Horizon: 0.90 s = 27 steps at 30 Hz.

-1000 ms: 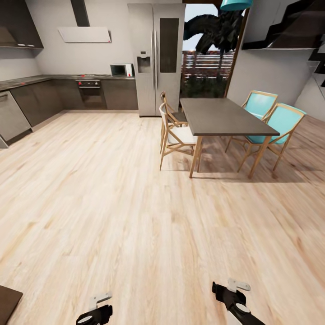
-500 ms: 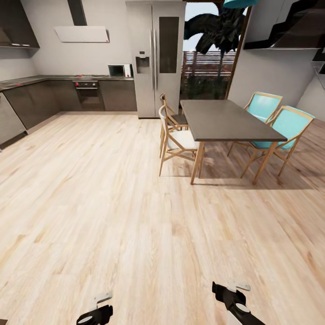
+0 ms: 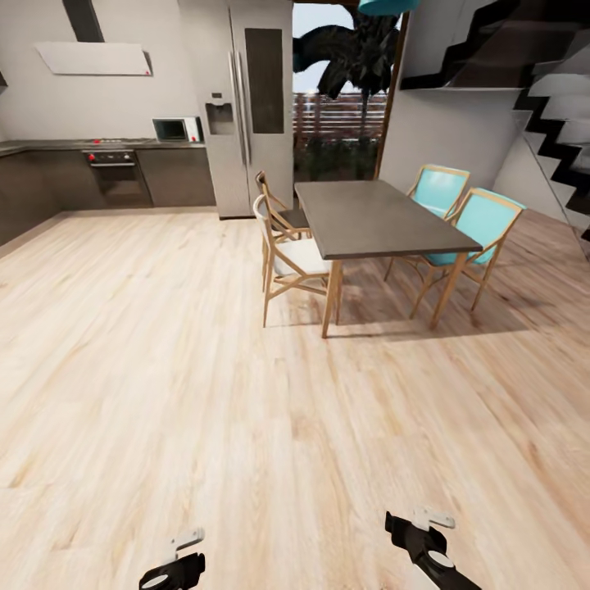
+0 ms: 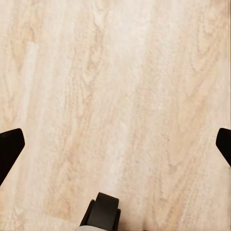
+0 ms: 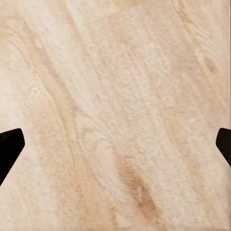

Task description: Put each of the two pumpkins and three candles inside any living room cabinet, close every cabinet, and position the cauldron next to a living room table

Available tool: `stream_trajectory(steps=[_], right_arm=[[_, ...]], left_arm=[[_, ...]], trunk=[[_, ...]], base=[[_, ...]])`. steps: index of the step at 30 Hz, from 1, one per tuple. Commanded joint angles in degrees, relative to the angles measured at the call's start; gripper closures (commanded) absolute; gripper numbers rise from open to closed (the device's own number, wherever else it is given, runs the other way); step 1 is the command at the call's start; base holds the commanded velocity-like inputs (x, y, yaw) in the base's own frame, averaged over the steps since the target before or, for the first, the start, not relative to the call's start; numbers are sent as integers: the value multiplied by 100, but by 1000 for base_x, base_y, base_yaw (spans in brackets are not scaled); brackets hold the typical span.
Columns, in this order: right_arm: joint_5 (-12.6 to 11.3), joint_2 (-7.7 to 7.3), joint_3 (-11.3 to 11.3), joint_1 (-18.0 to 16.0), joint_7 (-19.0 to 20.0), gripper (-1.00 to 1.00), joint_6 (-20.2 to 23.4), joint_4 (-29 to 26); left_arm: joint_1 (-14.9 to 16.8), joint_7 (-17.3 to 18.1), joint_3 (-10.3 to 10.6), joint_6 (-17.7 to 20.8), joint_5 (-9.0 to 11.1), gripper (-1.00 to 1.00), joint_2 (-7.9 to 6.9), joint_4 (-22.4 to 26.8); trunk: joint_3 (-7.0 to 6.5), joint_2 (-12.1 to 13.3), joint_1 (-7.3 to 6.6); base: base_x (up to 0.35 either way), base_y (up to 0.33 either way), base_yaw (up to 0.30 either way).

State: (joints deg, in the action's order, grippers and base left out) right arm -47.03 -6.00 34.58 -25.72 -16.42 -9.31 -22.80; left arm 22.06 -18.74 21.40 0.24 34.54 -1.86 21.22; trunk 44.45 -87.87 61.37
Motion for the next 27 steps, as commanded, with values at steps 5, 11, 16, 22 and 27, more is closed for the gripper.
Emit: stream_trajectory(steps=[5,11,16,22,27], right_arm=[[-61,-5,49,-6,-28,-100,-27,-5],[-61,-3,49,-5,-28,-100,-27,-5],[-61,-2,49,-6,-28,-100,-27,-5],[-61,0,49,-6,-28,-100,-27,-5],[-61,2,49,-8,-28,-100,-27,-5]], left_arm=[[0,-42,51,3,51,-100,-7,12],[0,-42,57,3,53,-100,-7,6],[0,-42,57,3,53,-100,-7,6],[0,-42,54,3,53,-100,-7,6],[0,-42,51,3,53,-100,-7,5]], trunk=[[4,-2,0],[4,-2,0],[4,-2,0],[4,-2,0],[4,-2,0]], base=[[1,0,-277],[0,0,-277],[0,0,-277],[0,0,-277],[0,0,-277]])
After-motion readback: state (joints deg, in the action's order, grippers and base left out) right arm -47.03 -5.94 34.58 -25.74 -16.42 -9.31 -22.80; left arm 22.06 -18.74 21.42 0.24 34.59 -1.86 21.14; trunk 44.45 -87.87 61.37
